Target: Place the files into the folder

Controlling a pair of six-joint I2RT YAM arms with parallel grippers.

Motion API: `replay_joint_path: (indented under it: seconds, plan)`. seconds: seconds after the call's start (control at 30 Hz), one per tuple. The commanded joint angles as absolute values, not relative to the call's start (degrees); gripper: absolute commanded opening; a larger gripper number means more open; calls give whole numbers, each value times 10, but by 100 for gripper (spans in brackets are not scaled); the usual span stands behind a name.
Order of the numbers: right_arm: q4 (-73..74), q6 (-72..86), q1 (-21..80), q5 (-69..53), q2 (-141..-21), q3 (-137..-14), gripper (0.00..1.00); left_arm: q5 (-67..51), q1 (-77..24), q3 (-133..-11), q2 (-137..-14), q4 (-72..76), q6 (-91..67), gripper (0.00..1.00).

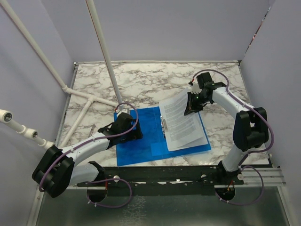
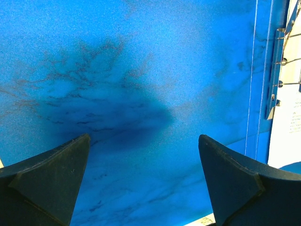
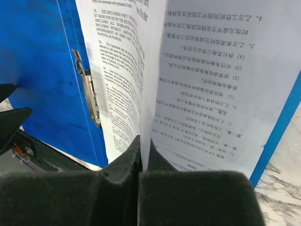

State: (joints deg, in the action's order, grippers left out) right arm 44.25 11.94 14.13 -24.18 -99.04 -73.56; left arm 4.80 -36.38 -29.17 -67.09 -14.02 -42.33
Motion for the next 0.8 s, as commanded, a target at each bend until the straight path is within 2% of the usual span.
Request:
replay_joint_path:
  seconds: [0.0,0.77]
  plan:
    - [448,103,138,-213,-994,-731,0,57,-365,-283,-671,-143,-420,99]
    - [471,88,183,-134,-985,-726,0,59,-366,-285,-676,-143,-417,99]
